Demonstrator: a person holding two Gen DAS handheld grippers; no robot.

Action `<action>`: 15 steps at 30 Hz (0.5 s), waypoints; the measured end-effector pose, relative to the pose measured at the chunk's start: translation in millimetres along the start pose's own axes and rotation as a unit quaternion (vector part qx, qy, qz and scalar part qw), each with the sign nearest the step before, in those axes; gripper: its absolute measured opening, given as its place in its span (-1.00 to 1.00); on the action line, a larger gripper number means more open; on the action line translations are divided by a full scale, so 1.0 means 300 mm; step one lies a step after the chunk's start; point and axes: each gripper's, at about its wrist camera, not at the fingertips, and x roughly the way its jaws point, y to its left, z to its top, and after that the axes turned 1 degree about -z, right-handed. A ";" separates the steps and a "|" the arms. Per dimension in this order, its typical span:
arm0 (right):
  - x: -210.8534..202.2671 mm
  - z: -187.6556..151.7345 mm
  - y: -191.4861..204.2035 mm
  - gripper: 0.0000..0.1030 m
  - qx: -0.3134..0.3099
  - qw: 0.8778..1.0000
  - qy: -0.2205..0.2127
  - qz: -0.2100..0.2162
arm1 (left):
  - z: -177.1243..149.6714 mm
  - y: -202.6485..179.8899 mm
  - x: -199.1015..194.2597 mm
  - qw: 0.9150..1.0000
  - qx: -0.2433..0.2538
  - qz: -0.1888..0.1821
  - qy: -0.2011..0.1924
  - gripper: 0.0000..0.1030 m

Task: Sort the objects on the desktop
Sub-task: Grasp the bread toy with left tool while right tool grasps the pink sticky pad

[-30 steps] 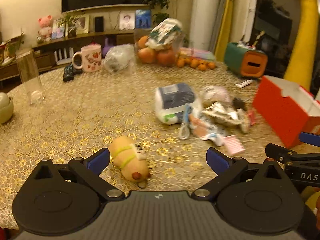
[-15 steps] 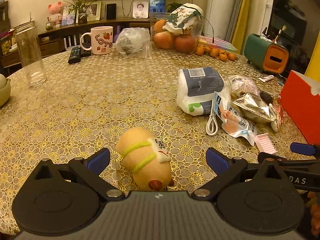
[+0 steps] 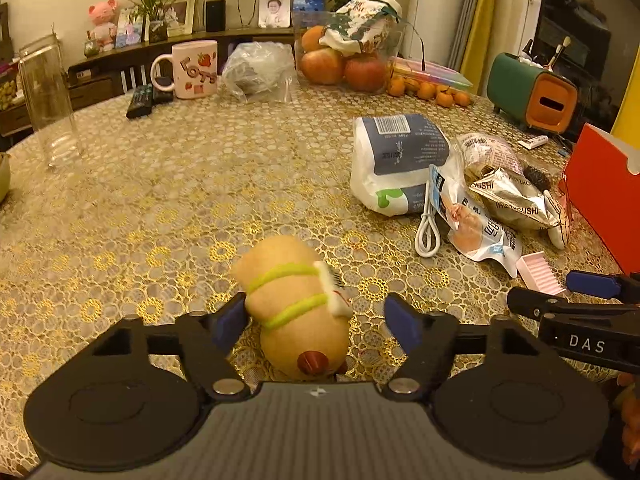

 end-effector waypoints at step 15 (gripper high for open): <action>-0.011 0.001 -0.017 -0.23 0.005 1.000 -0.013 -0.012 | -0.007 -0.016 0.010 1.000 0.008 -0.001 0.005 -0.10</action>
